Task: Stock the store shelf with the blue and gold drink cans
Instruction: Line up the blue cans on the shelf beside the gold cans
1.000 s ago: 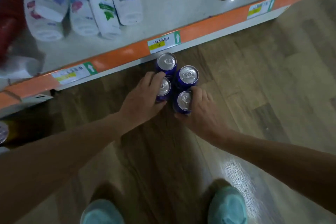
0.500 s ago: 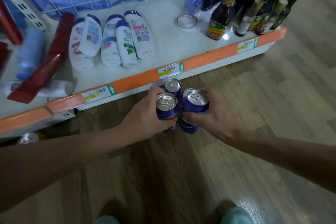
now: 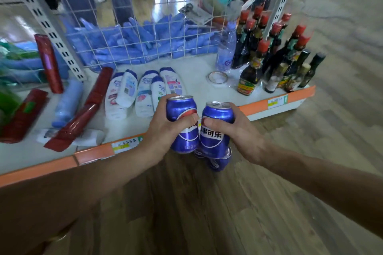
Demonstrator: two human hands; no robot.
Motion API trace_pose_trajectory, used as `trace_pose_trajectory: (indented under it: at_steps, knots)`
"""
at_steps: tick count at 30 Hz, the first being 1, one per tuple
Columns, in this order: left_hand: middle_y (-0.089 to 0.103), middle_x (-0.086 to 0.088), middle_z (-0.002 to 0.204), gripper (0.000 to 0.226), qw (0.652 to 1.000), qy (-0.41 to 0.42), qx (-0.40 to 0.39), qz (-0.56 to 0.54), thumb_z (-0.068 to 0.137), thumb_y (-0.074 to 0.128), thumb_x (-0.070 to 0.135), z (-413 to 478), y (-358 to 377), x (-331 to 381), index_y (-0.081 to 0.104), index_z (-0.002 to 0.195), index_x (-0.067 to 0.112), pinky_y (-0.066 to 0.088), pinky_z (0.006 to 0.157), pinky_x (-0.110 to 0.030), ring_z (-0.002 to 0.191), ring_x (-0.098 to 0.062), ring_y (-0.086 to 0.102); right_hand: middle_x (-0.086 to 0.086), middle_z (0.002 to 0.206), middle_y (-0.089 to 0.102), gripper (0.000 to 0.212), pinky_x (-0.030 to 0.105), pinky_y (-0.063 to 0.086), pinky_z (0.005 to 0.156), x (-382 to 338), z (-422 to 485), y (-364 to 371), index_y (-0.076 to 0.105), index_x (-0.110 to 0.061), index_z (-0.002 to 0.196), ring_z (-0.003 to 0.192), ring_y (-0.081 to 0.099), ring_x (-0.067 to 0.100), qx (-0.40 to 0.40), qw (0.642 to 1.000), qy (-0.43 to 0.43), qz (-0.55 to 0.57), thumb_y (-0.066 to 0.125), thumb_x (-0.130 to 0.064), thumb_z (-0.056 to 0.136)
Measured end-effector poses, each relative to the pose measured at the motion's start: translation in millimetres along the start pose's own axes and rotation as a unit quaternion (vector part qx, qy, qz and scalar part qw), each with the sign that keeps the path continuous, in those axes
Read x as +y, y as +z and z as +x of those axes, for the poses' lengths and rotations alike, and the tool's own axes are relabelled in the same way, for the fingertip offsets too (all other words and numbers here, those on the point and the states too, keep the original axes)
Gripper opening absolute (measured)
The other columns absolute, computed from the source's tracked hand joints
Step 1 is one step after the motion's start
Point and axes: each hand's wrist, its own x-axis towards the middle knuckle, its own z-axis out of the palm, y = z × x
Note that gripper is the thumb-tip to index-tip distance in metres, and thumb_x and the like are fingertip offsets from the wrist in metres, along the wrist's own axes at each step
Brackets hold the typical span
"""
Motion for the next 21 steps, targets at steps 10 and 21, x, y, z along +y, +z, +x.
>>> trace_pose_trajectory:
  at_steps: [10,21]
  knots:
    - [0.074,0.000,0.106,0.063,0.993,-0.071,0.040,-0.087,0.065,0.090,0.030,6.2,7.5,9.6,0.058,0.119,0.024,0.060,0.071,-0.033,0.092,-0.021,0.074,0.003,0.090,0.074,0.063,0.039,0.058,0.069,-2.0,12.9,7.6,0.060,-0.018,0.109,0.080,0.073,0.025,0.027,0.998,0.029,0.058,0.086,-0.046,0.059]
    - [0.073,-0.006,0.108,0.059,0.978,-0.162,0.086,-0.099,0.070,0.088,0.031,-71.3,15.1,147.3,0.060,0.121,0.019,0.061,0.080,-0.045,0.094,-0.028,0.074,0.012,0.100,0.075,0.076,0.035,0.057,0.068,-133.8,-64.4,15.3,0.062,-0.011,0.118,0.084,0.074,0.028,0.017,0.989,0.134,0.063,0.081,-0.052,0.057]
